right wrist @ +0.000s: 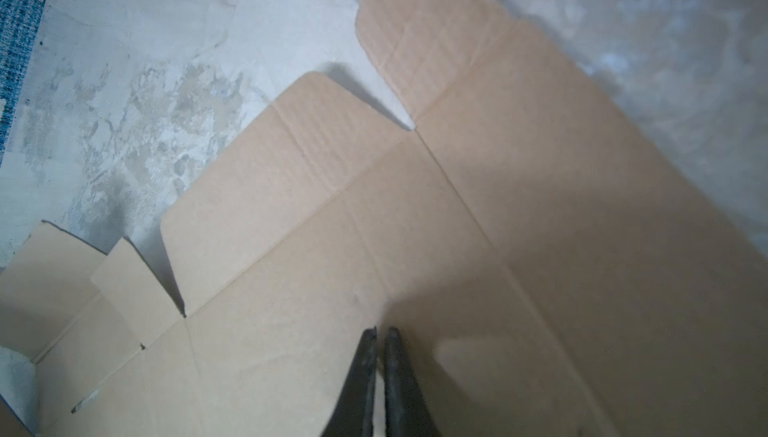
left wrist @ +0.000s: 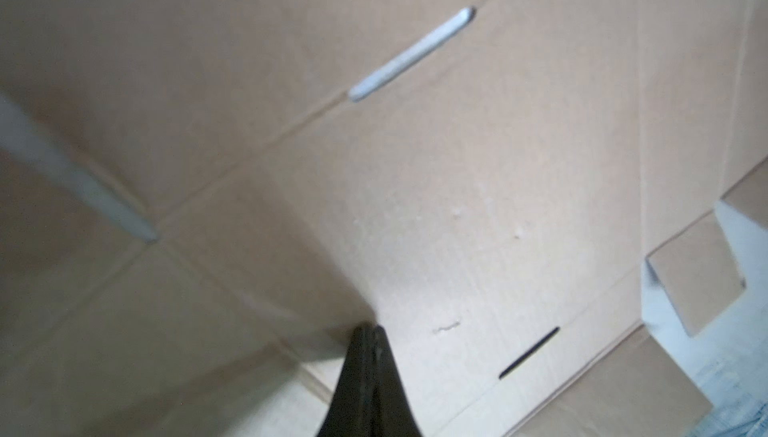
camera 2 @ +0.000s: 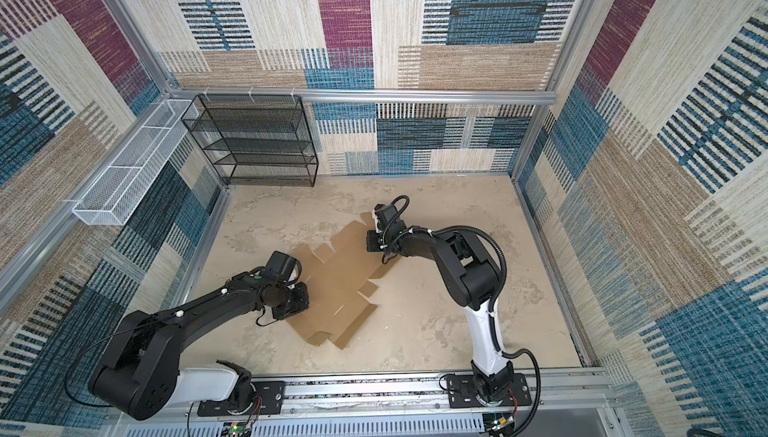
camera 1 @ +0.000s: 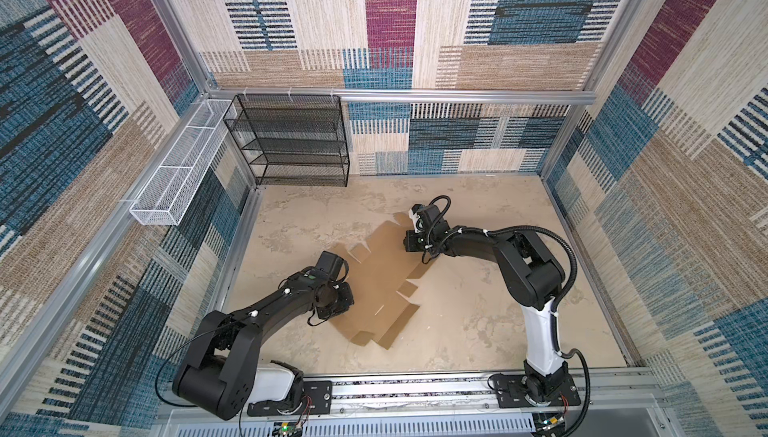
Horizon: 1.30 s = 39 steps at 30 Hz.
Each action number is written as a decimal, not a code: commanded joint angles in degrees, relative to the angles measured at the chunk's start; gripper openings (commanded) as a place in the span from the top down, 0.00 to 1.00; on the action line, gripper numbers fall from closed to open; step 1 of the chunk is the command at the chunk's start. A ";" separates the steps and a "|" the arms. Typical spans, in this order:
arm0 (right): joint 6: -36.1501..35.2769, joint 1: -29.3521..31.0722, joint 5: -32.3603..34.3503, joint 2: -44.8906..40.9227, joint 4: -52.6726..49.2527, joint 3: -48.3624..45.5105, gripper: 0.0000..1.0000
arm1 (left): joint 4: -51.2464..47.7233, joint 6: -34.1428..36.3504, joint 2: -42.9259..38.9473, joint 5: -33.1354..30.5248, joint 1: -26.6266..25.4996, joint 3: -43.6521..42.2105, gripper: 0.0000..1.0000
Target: Fold the paper box
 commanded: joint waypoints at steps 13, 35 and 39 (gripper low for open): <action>-2.24 1.51 -0.10 -9.47 -6.40 4.12 0.82 | -13.24 7.40 0.54 -7.82 -0.81 17.28 1.00; -1.91 0.06 3.61 -8.31 -6.82 -4.89 0.83 | -9.34 9.17 15.61 -16.83 5.07 17.30 1.00; -1.54 0.00 3.03 -7.05 -6.52 -5.58 0.84 | -7.15 7.06 15.06 -15.66 4.99 14.05 1.00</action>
